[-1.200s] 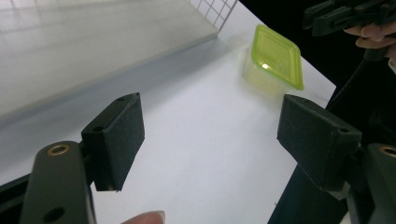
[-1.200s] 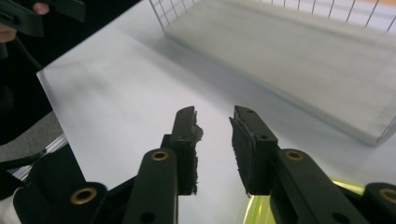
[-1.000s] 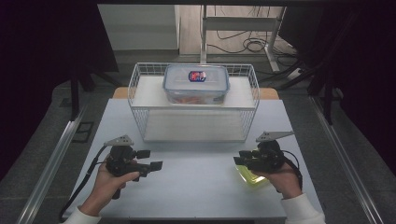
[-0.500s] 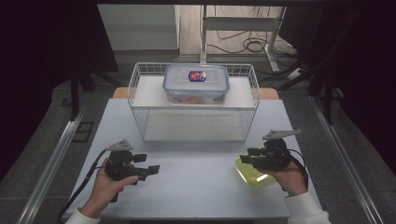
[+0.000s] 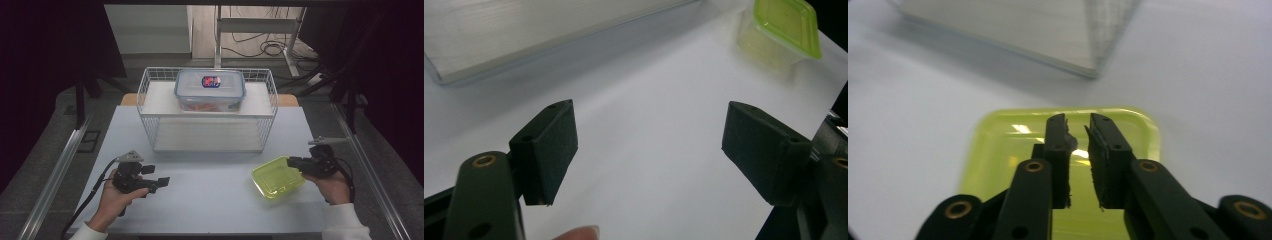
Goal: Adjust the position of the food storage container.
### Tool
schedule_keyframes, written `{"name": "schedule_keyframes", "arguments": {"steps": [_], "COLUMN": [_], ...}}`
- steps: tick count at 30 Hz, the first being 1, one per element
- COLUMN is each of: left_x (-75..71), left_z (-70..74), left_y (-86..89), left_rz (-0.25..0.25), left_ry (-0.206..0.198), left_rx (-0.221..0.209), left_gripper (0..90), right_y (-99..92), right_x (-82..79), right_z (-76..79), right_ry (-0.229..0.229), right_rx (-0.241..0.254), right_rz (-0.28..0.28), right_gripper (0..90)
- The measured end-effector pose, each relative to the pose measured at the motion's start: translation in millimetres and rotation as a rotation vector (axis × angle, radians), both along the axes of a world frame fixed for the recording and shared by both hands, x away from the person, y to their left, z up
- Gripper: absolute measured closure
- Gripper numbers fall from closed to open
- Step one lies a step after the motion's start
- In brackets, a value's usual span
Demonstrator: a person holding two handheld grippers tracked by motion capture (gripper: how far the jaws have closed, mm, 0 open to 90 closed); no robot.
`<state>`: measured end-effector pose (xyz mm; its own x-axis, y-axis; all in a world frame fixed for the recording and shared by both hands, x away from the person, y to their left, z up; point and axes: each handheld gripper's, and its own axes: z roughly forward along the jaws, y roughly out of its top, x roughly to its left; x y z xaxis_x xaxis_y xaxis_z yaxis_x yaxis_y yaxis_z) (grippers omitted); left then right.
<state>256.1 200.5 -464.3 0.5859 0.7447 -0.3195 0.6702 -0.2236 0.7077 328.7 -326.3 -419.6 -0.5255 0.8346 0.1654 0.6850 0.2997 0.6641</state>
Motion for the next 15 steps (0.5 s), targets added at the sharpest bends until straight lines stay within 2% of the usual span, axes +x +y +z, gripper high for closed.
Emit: {"name": "schedule_keyframes", "arguments": {"steps": [4,9,15], "left_x": [1.1,2.2,1.7], "left_z": [-1.8,-3.6,-4.3], "left_y": [-1.6,-2.5,-3.4], "left_rz": [-0.008,-0.010,-0.013], "left_ry": [0.007,0.014,0.017], "left_rx": [0.012,0.020,0.024], "left_gripper": [22.2,22.2,22.1], "right_y": [-24.0,-33.9,-39.3], "right_x": [8.3,14.2,20.1], "right_z": [-6.8,-13.7,-22.9], "right_ry": [0.008,0.026,0.047], "right_rx": [-0.043,-0.057,-0.125], "right_rz": [-0.079,-0.104,-0.116], "right_gripper": [88.0,89.0,89.2]}}
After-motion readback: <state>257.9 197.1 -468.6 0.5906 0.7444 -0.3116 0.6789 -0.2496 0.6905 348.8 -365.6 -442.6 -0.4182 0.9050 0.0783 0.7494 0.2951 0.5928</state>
